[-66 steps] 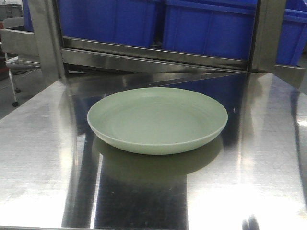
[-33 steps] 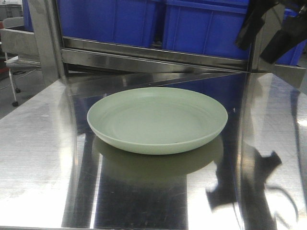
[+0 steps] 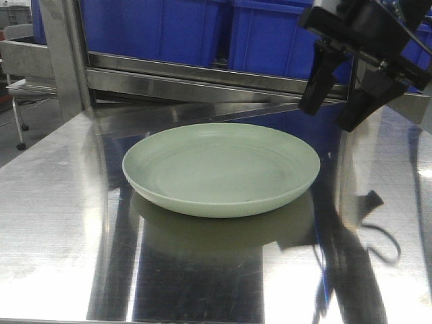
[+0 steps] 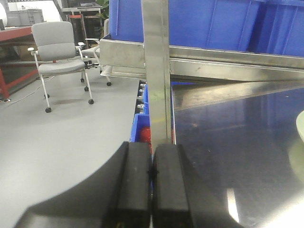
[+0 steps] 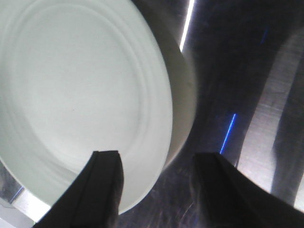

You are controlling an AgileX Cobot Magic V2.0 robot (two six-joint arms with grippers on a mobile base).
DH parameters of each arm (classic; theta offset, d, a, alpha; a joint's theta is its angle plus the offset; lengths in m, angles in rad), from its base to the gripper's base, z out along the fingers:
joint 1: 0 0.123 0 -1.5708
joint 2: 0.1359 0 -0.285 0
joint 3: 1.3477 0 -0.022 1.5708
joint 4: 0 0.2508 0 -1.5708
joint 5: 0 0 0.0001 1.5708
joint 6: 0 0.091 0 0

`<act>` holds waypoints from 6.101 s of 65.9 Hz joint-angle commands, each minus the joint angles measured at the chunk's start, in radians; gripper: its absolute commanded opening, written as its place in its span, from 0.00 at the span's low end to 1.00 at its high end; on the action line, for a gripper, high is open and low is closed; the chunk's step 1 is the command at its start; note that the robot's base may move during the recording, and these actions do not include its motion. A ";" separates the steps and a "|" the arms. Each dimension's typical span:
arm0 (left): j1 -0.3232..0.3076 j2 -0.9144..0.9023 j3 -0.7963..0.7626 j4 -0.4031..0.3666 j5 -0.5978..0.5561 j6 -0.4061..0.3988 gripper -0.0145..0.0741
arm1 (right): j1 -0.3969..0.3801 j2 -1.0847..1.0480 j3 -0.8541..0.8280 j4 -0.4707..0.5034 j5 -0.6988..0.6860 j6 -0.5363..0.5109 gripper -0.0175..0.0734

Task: Place green plate on second shelf with right arm
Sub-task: 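Lower the right gripper onto the rim of the pale green plate, then close the right gripper on the plate rim and lift it up, then raise the held plate and tuck it beside the right arm, then drive the base to the shelf rack holding the plate in the right gripper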

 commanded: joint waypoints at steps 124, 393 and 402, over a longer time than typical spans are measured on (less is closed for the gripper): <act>-0.003 -0.021 0.042 -0.007 -0.080 -0.009 0.31 | 0.082 0.105 -0.036 0.008 -0.022 0.009 0.24; -0.027 -0.021 0.042 -0.007 -0.080 -0.009 0.31 | 0.079 -1.751 1.085 -0.699 -0.909 0.235 0.25; -0.020 -0.021 0.042 -0.007 -0.080 -0.009 0.31 | 0.079 -1.751 1.085 -0.699 -0.909 0.235 0.25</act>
